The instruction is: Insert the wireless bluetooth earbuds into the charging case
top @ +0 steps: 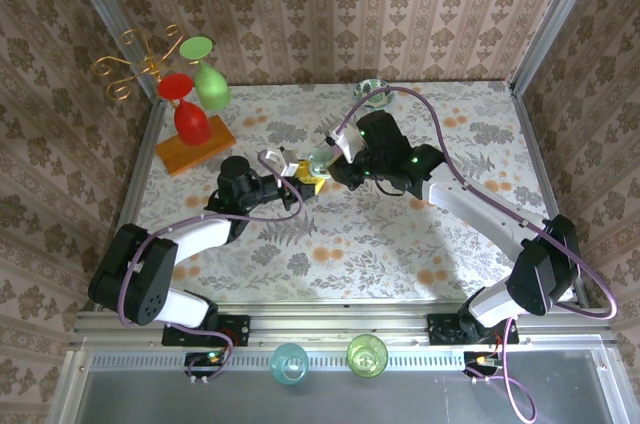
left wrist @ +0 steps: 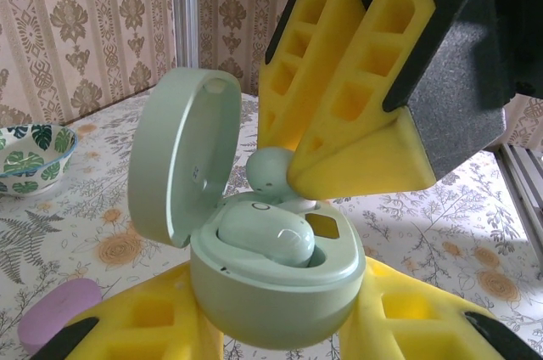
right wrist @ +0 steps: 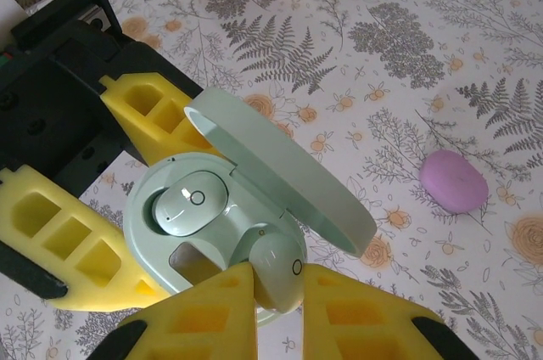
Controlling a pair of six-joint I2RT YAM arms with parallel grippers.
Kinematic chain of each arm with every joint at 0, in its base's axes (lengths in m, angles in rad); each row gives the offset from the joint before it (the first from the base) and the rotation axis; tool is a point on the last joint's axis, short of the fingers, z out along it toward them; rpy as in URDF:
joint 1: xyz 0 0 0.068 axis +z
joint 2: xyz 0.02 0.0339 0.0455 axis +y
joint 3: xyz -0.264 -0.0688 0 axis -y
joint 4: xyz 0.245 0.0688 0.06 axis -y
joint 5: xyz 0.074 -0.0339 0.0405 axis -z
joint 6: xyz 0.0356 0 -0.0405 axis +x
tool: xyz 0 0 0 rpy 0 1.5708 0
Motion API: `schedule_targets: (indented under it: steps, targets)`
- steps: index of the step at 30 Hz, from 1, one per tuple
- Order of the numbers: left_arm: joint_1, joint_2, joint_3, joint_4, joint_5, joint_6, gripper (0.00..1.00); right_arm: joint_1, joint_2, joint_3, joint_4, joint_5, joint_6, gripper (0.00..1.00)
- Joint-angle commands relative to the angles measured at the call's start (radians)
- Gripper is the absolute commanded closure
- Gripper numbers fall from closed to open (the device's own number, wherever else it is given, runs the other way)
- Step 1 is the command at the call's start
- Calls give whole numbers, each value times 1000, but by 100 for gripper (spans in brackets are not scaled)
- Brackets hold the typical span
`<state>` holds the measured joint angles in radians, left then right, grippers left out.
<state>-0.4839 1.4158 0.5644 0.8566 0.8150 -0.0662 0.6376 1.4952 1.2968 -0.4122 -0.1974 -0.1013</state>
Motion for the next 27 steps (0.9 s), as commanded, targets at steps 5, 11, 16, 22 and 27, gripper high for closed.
schedule_targets:
  steps: [5, 11, 16, 22, 27]
  targets:
    - [-5, -17, 41, 35, 21, 12, 74, 6, 4, 27, -46, -5, -31, 81]
    - [-5, -19, 41, 33, 21, 12, 74, 7, 14, 41, -35, -10, -23, 76]
    - [-6, -13, 44, 35, 19, 13, 74, 7, 2, 48, -29, 12, -11, 74]
    - [-4, -5, 45, 42, 23, 11, 74, -2, -3, 40, 5, 1, 33, 73]
    - [-3, -5, 42, 43, 23, 10, 74, -8, -5, 32, 24, -18, 53, 71]
